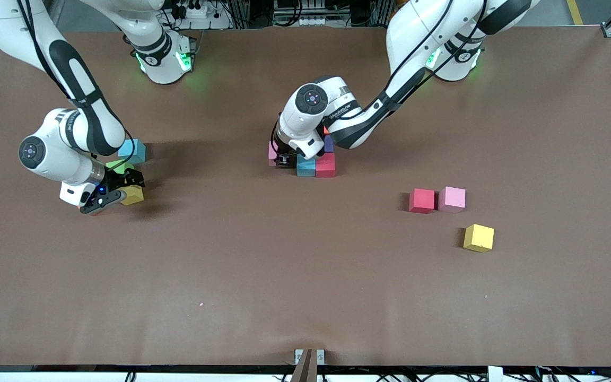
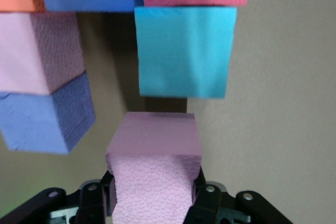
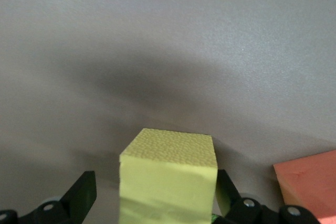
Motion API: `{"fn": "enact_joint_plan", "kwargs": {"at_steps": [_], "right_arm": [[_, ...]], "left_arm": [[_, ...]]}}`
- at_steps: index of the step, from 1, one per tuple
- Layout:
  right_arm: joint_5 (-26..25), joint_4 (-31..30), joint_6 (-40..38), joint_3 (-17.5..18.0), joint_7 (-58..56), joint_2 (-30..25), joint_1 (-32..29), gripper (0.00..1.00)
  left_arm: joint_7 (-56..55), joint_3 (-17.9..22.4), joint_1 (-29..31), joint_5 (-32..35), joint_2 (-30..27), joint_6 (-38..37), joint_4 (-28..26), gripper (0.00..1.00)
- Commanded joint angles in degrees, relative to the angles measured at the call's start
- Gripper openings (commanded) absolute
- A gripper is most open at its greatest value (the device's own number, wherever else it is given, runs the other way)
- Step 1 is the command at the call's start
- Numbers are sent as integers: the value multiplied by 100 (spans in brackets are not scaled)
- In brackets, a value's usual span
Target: Form number 2 with 11 blocks
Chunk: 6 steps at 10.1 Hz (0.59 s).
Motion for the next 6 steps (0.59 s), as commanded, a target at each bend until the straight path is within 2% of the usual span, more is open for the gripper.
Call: {"fn": "enact_joint_plan", "kwargs": {"at_steps": [1,2,5,6], "right_arm": [[-128,-28,116,-70,63,99,33,100],[-251,-19,116,-70,71,126,24,99],[-252,16,90,-61,115,108,33,62],[-252,34,64,-61,124,100,42,46]], "left_arm": [[-124,455,-391,35,-13,176,-56,45],[-124,474,-392,43,-4,220,-56,45],[-106,474,-410,245,-4,220,-21,45],[-80,483,-453,263,-4,194,-21,45]]}}
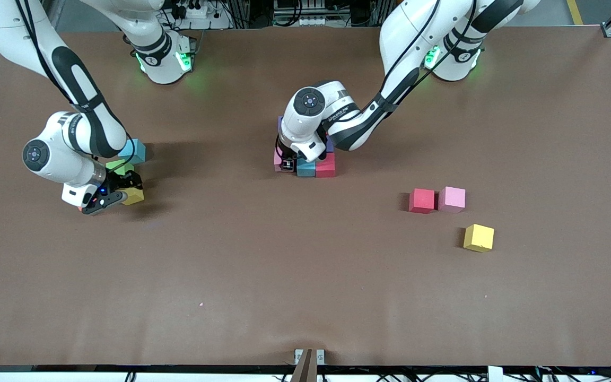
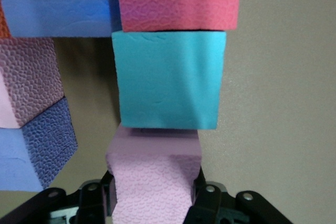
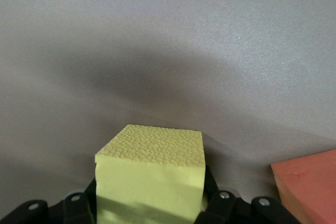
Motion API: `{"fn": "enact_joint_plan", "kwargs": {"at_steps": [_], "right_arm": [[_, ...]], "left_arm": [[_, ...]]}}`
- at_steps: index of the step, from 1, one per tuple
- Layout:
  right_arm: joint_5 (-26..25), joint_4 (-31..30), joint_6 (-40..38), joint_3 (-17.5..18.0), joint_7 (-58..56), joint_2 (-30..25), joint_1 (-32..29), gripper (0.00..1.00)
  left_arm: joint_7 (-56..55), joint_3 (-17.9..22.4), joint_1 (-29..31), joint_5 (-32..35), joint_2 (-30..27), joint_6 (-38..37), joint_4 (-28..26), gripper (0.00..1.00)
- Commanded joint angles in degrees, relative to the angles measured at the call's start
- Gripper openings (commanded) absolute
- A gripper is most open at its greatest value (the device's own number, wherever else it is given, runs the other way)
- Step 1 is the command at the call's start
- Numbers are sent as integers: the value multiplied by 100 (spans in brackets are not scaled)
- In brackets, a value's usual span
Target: Form number 2 with 11 blocks
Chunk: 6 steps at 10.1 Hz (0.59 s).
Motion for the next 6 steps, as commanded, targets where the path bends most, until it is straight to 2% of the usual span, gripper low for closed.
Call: {"fn": "enact_joint_plan", "kwargs": {"at_steps": [1,4,6], "right_arm": [[-107,66,-63,-37,133,-100,198,35],[-274,119,-142,-37,142,-390,270,29],[-326,276,-142,-28,72,-338,252,29]], "left_arm": [[-80,141,-165,156,-25,16,40,45],[-45,159,-174,165,-34,8,48,45],[-1,203,-174,165,-42,-1,101,45]]}}
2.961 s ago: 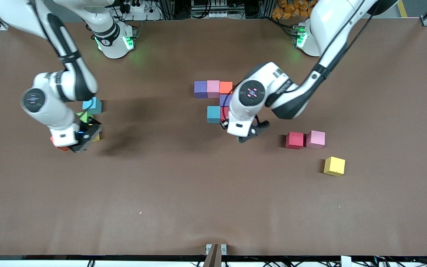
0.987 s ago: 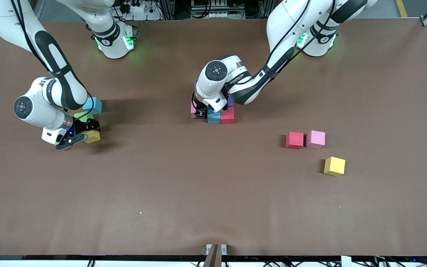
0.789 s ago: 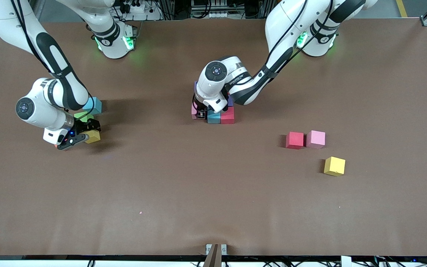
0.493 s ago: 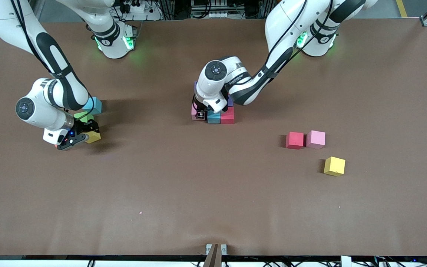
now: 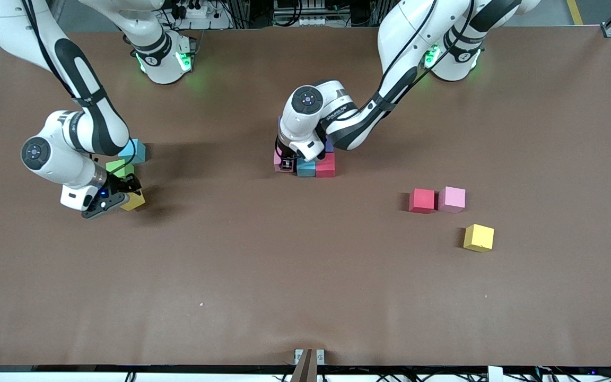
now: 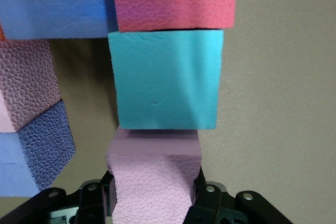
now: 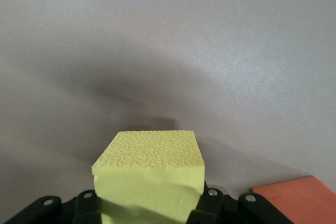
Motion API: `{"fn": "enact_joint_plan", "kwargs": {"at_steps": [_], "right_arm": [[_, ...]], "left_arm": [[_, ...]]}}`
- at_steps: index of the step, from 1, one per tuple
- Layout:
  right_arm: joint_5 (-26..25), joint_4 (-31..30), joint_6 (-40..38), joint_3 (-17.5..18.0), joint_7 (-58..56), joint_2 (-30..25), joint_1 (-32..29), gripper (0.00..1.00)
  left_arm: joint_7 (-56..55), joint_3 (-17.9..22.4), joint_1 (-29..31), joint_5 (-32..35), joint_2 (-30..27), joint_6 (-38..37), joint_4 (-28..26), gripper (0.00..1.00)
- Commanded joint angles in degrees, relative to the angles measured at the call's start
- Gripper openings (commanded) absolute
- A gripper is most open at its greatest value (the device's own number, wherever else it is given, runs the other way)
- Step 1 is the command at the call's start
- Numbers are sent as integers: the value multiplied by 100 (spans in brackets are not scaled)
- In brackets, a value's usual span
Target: Form number 2 with 11 blocks
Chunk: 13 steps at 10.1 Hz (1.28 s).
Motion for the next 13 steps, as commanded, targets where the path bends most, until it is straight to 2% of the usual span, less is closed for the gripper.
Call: {"fn": "enact_joint_plan", "kwargs": {"at_steps": [1,2,13], "right_arm": [[-315,161,-95,-23,55,-59,75,28],[-534,215,-86,-23,73,-58,232,28],[-580,373,10,-14,90,12,365,28]], "left_arm": [[-11,98,-80,127,-34,-10,70,45],[7,107,-72,127,-33,-27,70,45],[235,142,-63,127,-25,-221,105,45]]}}
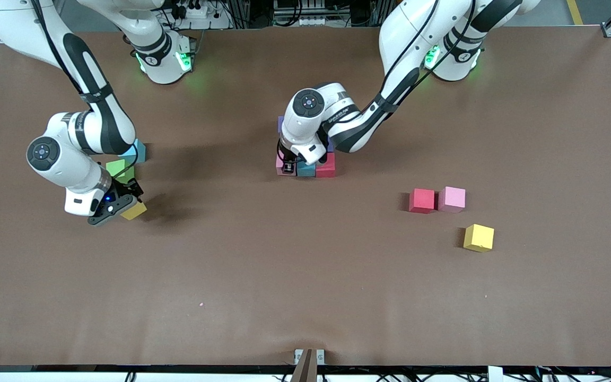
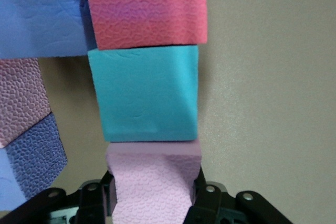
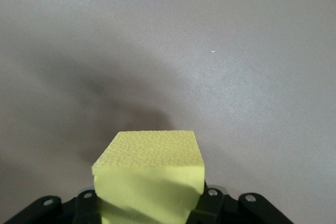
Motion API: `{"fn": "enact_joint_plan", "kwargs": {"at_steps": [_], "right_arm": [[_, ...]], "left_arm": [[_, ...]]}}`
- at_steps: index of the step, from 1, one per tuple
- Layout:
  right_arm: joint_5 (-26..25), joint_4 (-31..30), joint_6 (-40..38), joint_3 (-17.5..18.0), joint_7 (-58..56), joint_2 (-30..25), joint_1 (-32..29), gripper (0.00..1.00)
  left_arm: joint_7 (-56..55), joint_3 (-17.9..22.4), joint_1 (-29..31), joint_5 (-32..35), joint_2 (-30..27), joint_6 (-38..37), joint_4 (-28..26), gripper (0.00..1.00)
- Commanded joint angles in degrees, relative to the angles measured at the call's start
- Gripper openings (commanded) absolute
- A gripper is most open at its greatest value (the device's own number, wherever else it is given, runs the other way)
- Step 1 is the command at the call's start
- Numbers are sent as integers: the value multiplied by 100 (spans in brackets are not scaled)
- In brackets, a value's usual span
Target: Form number 2 with 11 blocks
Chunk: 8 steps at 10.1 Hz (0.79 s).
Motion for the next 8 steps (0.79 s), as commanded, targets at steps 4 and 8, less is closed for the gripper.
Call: {"fn": "enact_joint_plan", "kwargs": {"at_steps": [4,8], "right_arm": [[-73,218,65,30,72,180,-94,24],[-65,237,-121,48,99,224,-102,24]], "left_arm": [[13,67,-43,109,10,-103,62,51],[39,59,-25,109,-59,-207,62,100]]}}
